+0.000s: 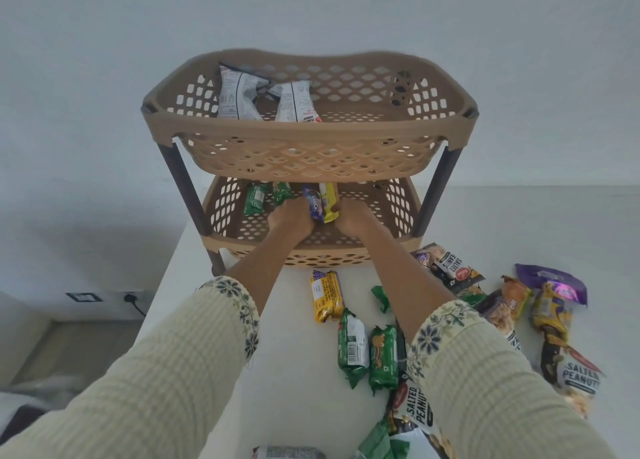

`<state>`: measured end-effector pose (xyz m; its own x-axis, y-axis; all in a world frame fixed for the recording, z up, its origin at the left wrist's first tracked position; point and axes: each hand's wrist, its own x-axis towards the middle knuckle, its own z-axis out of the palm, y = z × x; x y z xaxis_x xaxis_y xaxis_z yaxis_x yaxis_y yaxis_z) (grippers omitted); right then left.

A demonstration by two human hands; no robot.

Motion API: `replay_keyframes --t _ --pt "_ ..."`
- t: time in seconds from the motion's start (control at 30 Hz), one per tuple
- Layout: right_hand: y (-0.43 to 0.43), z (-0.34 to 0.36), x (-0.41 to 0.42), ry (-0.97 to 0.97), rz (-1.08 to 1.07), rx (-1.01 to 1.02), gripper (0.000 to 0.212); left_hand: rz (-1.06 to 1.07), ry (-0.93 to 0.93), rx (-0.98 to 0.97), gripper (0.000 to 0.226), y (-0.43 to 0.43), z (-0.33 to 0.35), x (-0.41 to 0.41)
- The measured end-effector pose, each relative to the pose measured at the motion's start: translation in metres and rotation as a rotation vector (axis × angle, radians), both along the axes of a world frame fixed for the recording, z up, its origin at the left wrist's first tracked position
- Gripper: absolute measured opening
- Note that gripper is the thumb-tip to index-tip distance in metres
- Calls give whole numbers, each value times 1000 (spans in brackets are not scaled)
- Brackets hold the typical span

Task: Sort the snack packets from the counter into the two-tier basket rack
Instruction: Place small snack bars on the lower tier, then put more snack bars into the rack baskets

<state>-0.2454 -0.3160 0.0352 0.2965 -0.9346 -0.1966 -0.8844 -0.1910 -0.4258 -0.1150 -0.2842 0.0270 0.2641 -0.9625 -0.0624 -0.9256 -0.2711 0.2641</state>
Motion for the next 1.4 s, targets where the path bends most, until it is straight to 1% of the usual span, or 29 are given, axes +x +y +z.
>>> replay_keyframes --t 0.13,0.23,0.3,0.37,0.47,0.53,0.6,0.7,0.8,0.9,0.97,1.07,1.17,1.23,1.4 --pt "26 8 -7 -35 8 -35 38 -25 21 -81 26 30 14 -4" --pt "54 19 -9 -111 -74 -121 41 -79 56 -292 28 59 25 -7" --pt "78 25 -11 -205 -117 -227 40 -146 82 -430 33 81 29 -10" --pt "105 27 -15 -276 -101 -358 42 -221 93 -517 36 105 27 -13" --pt "141 21 -24 -272 -65 -521 41 -311 58 -572 36 141 15 -19" --pt "161 14 -30 -253 -83 -560 37 -313 66 -522 36 164 3 -23" --pt "178 5 -35 -227 -106 -516 32 -303 84 -378 41 182 -8 -27" --pt "197 -5 -42 -161 -116 -318 34 -298 49 -142 51 200 -22 -30" --pt "213 -14 -45 -50 -76 -139 41 -289 27 -9 63 204 -27 -33" --pt "220 -21 -46 18 -70 -31 48 -277 -8 34 68 197 -28 -34" --pt "223 -26 -45 33 -81 17 50 -274 4 57 70 190 -27 -35" --pt "226 -34 -44 50 -88 41 55 -294 28 90 77 179 -29 -39" --pt "228 -38 -41 48 -103 49 59 -345 17 164 83 172 -34 -40" --pt "230 -40 -41 46 -99 56 60 -370 6 203 83 171 -36 -39" --pt "232 -41 -41 -18 -100 89 62 -330 21 168 74 173 -32 -37"
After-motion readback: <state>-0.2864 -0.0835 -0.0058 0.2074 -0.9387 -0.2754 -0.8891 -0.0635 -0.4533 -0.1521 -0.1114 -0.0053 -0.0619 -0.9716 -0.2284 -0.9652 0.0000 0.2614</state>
